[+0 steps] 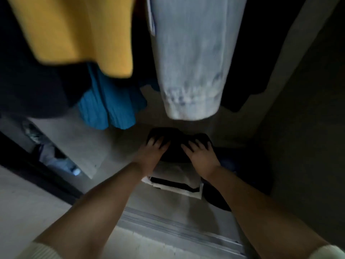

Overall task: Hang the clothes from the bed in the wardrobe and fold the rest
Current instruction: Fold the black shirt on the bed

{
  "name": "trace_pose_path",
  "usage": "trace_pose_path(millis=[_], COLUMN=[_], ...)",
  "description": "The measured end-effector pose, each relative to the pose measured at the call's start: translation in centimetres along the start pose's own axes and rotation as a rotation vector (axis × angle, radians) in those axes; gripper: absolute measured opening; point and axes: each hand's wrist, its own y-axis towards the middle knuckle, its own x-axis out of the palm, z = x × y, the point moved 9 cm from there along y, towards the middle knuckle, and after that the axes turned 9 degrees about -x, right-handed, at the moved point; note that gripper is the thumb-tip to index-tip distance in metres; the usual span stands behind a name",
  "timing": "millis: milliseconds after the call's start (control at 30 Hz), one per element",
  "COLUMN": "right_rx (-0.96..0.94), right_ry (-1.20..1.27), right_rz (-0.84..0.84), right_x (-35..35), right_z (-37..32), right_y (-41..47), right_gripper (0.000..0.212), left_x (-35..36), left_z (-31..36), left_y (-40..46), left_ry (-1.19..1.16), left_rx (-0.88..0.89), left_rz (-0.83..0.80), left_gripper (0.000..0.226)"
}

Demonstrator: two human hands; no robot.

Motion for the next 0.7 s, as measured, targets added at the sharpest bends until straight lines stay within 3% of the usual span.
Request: trace_pose_path(millis=[100, 200, 333, 533, 700], right_rx=[0.057, 0.063, 0.065, 0.081, 0.144], right_ry=[-0.090, -0.043, -0.018, 0.029, 0.118], right_rz=[0.043, 0.000, -0.004, -0.147, -0.299], right_x=[5.6, 13.6, 18.8, 16.8, 11.8], right_z=[0.5, 0.0, -2.0, -1.5, -1.9], right_y=[3.8, 5.9, 5.6, 4.1, -3.4], right_gripper=[0.074, 0.069, 0.078, 0.076, 0.072], left_x=[6.0, 14.8, 20.7, 18.0, 11.0], left_z=[0.5, 2.5, 3.6, 3.0, 2.3], left_y=[4.1, 6.3, 5.4, 4.1, -2.9], left_ry=[0.024, 0.037, 0.066, 0.012, -0.032], left_rx=[0.032, 0.037, 0.011, 0.110, 0.223], left_rz=[0.152, 0.090, 0.020, -0.161, -0.225], left_gripper=[0.092, 0.103, 0.087, 0.096, 0.086])
